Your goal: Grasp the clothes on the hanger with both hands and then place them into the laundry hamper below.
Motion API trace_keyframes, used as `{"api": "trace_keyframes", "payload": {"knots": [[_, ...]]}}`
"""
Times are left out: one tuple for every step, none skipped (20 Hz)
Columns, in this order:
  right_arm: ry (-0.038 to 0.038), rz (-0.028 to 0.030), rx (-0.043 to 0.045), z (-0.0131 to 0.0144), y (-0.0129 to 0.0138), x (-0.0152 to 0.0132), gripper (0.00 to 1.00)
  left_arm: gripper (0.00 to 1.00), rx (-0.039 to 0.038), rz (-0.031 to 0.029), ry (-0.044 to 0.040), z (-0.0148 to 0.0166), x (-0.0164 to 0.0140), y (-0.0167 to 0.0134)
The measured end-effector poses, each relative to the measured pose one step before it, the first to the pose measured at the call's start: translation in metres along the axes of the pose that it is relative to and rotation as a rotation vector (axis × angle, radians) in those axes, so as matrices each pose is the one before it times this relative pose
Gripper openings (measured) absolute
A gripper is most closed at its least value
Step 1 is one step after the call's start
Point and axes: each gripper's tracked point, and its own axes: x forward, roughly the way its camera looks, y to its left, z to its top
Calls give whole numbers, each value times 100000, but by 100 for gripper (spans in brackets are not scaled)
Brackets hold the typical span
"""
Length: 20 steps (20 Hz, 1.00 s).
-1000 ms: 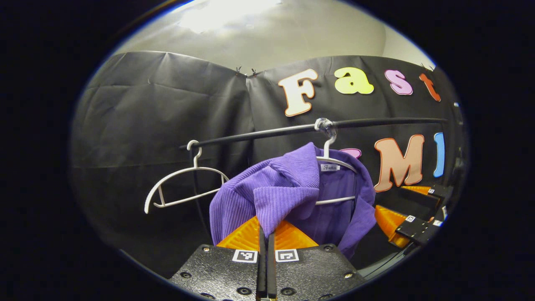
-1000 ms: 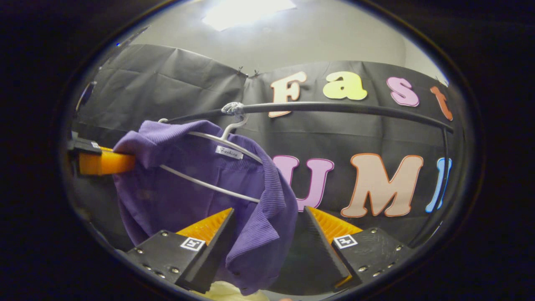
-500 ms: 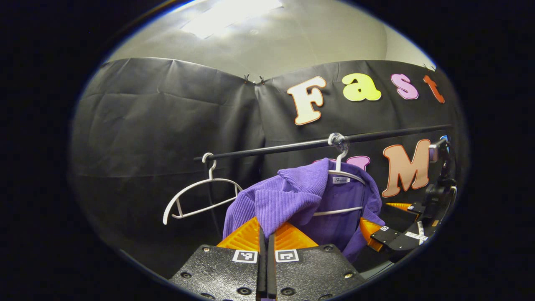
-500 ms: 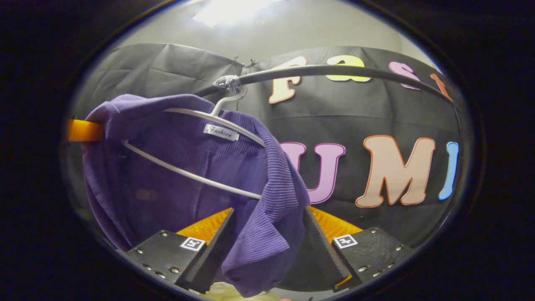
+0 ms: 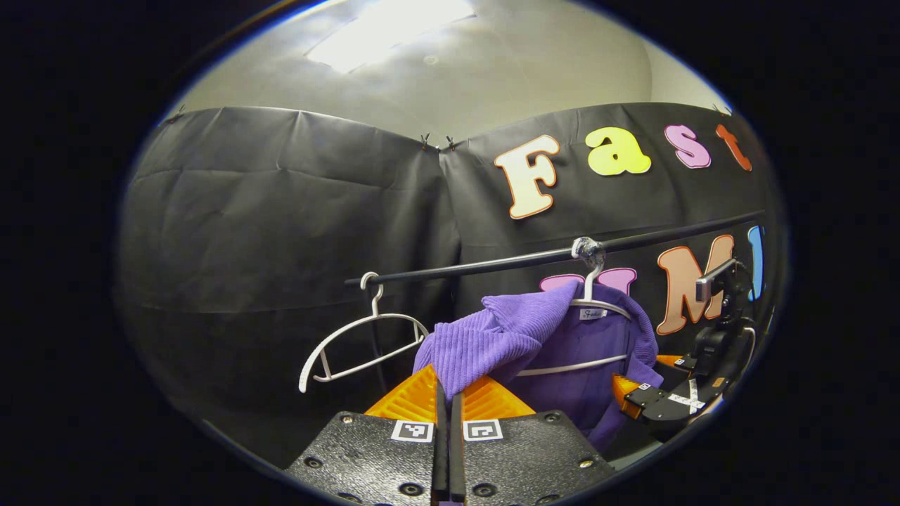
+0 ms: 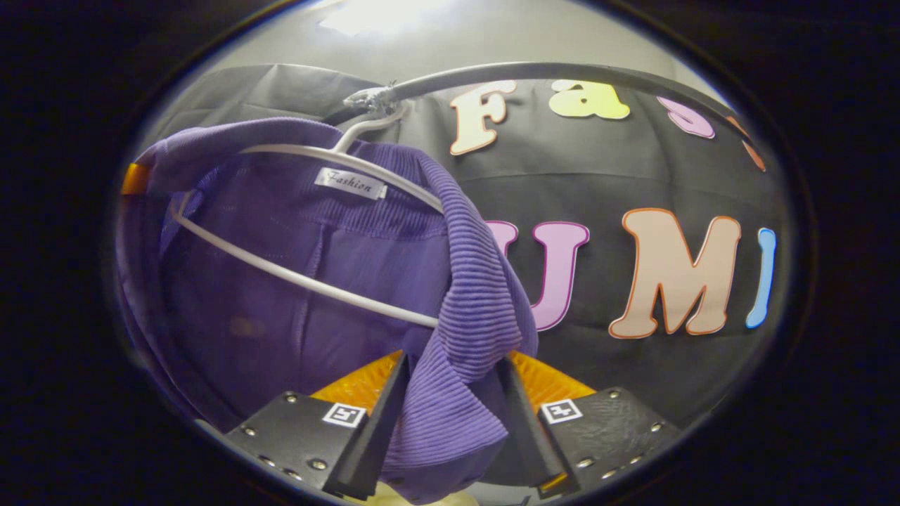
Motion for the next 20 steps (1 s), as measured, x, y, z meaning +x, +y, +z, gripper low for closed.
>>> {"api": "trace_keyframes", "payload": {"knots": [[1277,-414,-493,-166,-167,44,73,1,-419,-59,-163,-24,-38,24],[517,-645,-806,-333,-156,172,75,1,-627,-103,-207,112,32,-4],[-451,-1500,-1143,158,-543,-306,61,1,-854,-339,-599,75,24,-17],[190,327,-263,-79,176,-74,47,1,-740,-32,-499,111,78,46],[304,560,-487,-41,5,-106,45,1,-272,290,-4,-89,49,147],[917,-1490,-932,-206,-626,-82,46,1,21,230,1,-10,150,136],[1369,-1220,-136,218,-301,-142,33,1,52,20,226,-121,117,51],[2138,-2192,1050,-846,-668,292,20,1,37,173,201,-65,120,111],[1897,-868,1923,-259,-374,24,10,1,32,316,209,-105,24,165],[1035,-1094,1767,80,-302,-43,13,1,-53,320,277,-52,84,160],[-228,-1138,888,386,-439,31,10,1,-188,209,77,-48,84,170],[-729,-1324,23,309,-411,-98,10,1,-247,241,52,28,134,103],[-885,-1459,-596,387,-560,-19,10,1,-51,390,-97,4,88,201],[-1136,-1312,-755,308,-503,-77,13,1,198,391,-208,50,149,279],[-1400,-2160,-455,414,-660,80,13,1,395,486,-315,69,168,290],[-1410,-2325,327,374,-814,-17,13,1,175,337,-263,142,231,192],[-1127,-2138,685,534,-653,143,9,1,-169,404,-347,158,105,154],[-1249,-1766,563,526,-497,27,13,1,-337,134,-455,215,150,100],[-1288,-2014,390,586,-676,149,13,1,35,208,-434,99,147,223],[-955,-1236,773,387,-483,194,13,1,662,174,-644,260,188,154]]}}
